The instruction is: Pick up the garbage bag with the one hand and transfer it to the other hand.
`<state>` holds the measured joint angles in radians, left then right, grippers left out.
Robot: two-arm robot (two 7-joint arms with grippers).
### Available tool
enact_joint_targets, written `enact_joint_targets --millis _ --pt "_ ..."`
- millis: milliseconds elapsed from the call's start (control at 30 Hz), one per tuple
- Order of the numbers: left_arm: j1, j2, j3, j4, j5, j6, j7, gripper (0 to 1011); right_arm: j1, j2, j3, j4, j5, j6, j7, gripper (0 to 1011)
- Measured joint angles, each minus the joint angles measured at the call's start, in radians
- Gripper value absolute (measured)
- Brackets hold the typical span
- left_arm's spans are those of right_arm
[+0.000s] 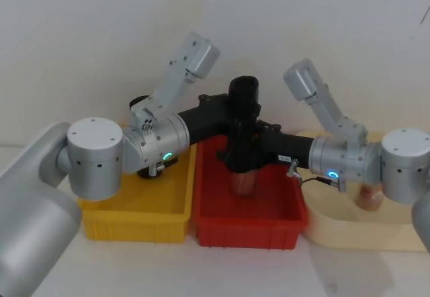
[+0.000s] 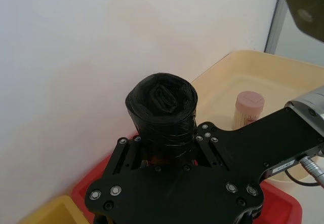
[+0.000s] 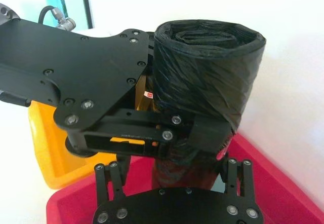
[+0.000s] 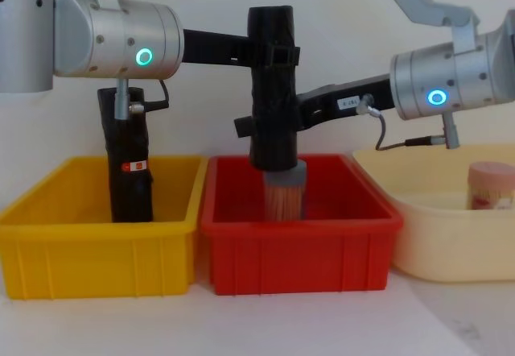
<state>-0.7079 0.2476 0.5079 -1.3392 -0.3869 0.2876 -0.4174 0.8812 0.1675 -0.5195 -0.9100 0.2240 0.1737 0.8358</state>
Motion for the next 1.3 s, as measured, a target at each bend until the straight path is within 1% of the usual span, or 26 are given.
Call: enact_joint_targets --millis 133,167,233,267,333,400,433,467,533,567,733,800,833,867,900,1067,1100,1167,1200,1233,1267,1300 --pt "0.000 0.000 0.000 0.000 0.000 0.000 0.000 381 0.012 -0.011 -0.004 0.022 0.002 -0.008 0.003 950" --pt "0.000 0.000 0.000 0.000 0.000 0.000 0.000 381 0.016 -0.014 -0.005 0.030 0.003 -0.010 0.004 912" --pt "0.000 0.000 0.000 0.000 0.000 0.000 0.000 381 0.019 -0.018 -0.007 0.038 0.004 -0.013 0.005 886" --pt "0.000 0.000 0.000 0.000 0.000 0.000 0.000 381 0.022 -0.021 -0.008 0.044 0.004 -0.015 0.006 831" --pt "0.000 0.000 0.000 0.000 0.000 0.000 0.000 381 0.025 -0.023 -0.009 0.049 0.005 -0.017 0.007 796" --pt "0.000 0.000 0.000 0.000 0.000 0.000 0.000 381 0.029 -0.027 -0.010 0.055 0.005 -0.019 0.008 724" --pt "0.000 0.000 0.000 0.000 0.000 0.000 0.000 381 0.031 -0.029 -0.011 0.059 0.006 -0.020 0.008 712" --pt "0.000 0.000 0.000 0.000 0.000 0.000 0.000 381 0.031 -0.029 -0.011 0.059 0.006 -0.020 0.008 666" --pt "0.000 0.000 0.000 0.000 0.000 0.000 0.000 381 0.033 -0.031 -0.011 0.064 0.006 -0.022 0.009 614" --pt "0.000 0.000 0.000 0.000 0.000 0.000 0.000 381 0.034 -0.032 -0.011 0.066 0.007 -0.022 0.009 597" --pt "0.000 0.000 0.000 0.000 0.000 0.000 0.000 382 0.037 -0.034 -0.013 0.072 0.008 -0.024 0.010 594" --pt "0.000 0.000 0.000 0.000 0.000 0.000 0.000 422 0.037 -0.034 -0.014 0.072 0.008 -0.024 0.010 594" --pt "0.000 0.000 0.000 0.000 0.000 0.000 0.000 461 0.037 -0.034 -0.014 0.071 0.008 -0.024 0.009 594" --pt "0.000 0.000 0.000 0.000 0.000 0.000 0.000 471 0.037 -0.033 -0.014 0.069 0.008 -0.023 0.008 592" --pt "0.000 0.000 0.000 0.000 0.000 0.000 0.000 515 0.036 -0.033 -0.014 0.068 0.008 -0.022 0.006 592" --pt "0.000 0.000 0.000 0.000 0.000 0.000 0.000 652 0.026 -0.023 -0.014 0.047 0.007 -0.008 -0.021 590" --pt "0.000 0.000 0.000 0.000 0.000 0.000 0.000 710 0.022 -0.020 -0.014 0.039 0.004 -0.002 -0.032 590" --pt "0.000 0.000 0.000 0.000 0.000 0.000 0.000 743 0.018 -0.015 -0.014 0.030 0.001 0.004 -0.043 590" --pt "0.000 0.000 0.000 0.000 0.000 0.000 0.000 797 0.016 -0.013 -0.014 0.025 -0.001 0.009 -0.051 590" --pt "0.000 0.000 0.000 0.000 0.000 0.000 0.000 797 0.011 -0.008 -0.013 0.017 -0.004 0.015 -0.064 590" --pt "0.000 0.000 0.000 0.000 0.000 0.000 0.000 860 0.009 -0.006 -0.012 0.013 -0.005 0.018 -0.070 590" --pt "0.000 0.000 0.000 0.000 0.000 0.000 0.000 874 0.004 0.000 -0.011 0.003 -0.007 0.025 -0.082 590"
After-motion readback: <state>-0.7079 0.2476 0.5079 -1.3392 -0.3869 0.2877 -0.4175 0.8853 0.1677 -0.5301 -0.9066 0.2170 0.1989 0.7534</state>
